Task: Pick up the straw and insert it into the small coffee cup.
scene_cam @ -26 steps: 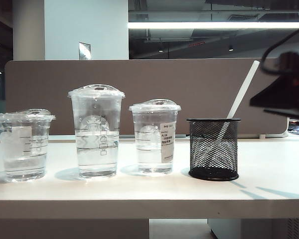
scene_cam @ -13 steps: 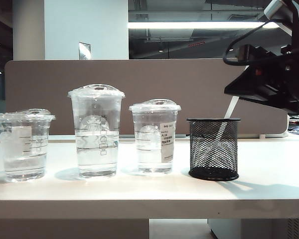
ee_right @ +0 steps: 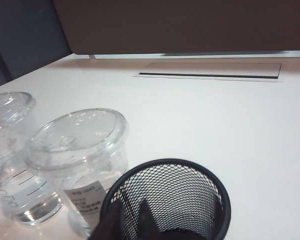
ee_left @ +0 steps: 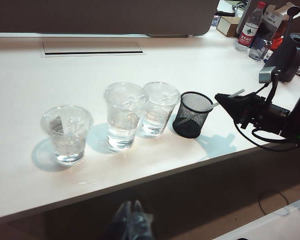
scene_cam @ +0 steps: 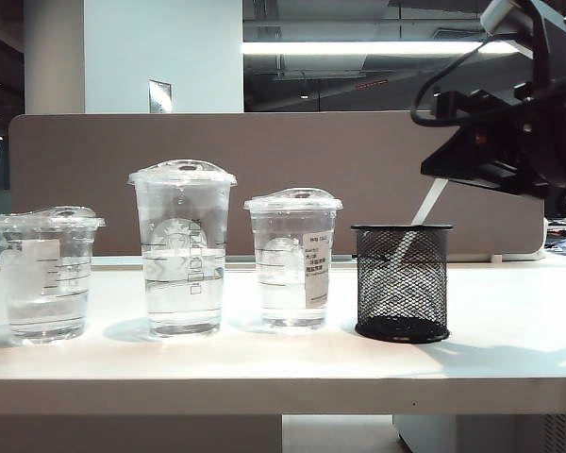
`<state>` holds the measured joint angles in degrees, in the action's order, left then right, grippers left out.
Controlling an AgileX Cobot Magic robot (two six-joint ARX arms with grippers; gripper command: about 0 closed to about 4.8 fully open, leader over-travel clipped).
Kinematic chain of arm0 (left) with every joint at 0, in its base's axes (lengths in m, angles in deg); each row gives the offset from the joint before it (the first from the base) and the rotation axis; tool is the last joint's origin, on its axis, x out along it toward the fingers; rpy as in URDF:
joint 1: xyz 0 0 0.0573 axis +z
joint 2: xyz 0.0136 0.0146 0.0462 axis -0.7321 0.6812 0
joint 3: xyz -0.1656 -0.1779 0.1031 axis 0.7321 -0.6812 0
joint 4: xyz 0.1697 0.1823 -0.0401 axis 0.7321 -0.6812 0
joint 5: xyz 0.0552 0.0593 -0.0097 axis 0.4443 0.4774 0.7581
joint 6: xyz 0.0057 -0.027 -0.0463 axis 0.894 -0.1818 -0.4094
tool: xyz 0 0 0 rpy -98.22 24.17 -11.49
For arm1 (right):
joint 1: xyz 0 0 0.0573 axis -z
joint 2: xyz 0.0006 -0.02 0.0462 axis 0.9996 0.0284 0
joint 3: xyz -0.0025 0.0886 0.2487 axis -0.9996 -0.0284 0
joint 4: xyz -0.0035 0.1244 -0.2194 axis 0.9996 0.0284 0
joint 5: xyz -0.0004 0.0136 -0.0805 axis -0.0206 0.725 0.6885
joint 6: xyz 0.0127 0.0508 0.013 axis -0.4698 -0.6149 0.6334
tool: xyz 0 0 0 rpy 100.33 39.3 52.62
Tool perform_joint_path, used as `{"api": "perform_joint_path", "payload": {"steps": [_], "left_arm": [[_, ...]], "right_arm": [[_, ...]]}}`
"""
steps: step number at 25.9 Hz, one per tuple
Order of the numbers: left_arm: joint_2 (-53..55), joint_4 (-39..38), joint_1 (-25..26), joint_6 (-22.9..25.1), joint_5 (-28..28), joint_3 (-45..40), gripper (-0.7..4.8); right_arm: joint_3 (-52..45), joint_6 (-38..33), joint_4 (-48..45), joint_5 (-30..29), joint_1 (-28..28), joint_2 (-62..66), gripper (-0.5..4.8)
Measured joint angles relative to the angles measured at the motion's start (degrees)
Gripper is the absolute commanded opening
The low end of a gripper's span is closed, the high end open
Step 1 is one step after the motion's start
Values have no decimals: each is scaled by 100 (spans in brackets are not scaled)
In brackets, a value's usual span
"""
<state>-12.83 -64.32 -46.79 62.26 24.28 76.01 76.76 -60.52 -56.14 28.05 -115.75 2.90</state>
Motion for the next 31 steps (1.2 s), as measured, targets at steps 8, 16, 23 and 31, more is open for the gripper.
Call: {"api": "perform_joint_path", "payload": {"steps": [8,16,23,31], "left_arm": [[0,0,0,0,0,0,-5],[0,0,0,0,2,0,-5],[0,0,0,345,26,0,-5],[0,0,0,505,28,0,-5]], "right_arm": [[378,302,396,-2,0,-2,30],[940,557,1526,-4,-2,-214,30],[1915,1419,3412,-46,-4,-1080,30],[3630,1902,4614,-382,-4,-1294,31]]}}
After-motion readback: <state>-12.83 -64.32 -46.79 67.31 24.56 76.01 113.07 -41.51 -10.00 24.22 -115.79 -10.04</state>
